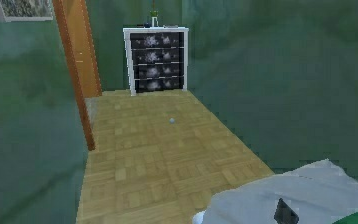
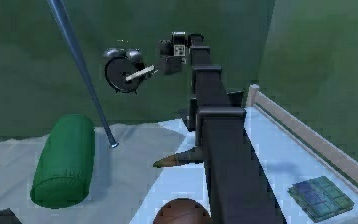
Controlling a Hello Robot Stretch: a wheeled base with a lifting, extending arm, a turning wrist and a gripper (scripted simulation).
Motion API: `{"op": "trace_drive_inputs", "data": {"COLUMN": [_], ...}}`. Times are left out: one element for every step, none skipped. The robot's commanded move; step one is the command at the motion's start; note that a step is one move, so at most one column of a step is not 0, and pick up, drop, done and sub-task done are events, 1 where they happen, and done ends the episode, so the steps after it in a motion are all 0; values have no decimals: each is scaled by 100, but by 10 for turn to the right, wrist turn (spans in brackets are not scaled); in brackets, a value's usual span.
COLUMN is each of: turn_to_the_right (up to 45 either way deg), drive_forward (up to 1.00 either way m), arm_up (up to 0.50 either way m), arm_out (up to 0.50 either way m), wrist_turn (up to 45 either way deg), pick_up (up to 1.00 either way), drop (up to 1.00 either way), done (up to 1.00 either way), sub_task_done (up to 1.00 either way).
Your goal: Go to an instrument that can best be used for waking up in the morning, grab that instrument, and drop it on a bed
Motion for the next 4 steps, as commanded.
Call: {"op": "trace_drive_inputs", "data": {"turn_to_the_right": [0,0,0,0], "drive_forward": [0,0,0,0], "arm_up": [0,-26,-32,0], "arm_out": [0,0,0,0], "wrist_turn": [390,0,0,0], "pick_up": [0,0,0,0], "drop": [0,0,0,100], "done": [0,0,0,0], "sub_task_done": [0,0,0,0]}}
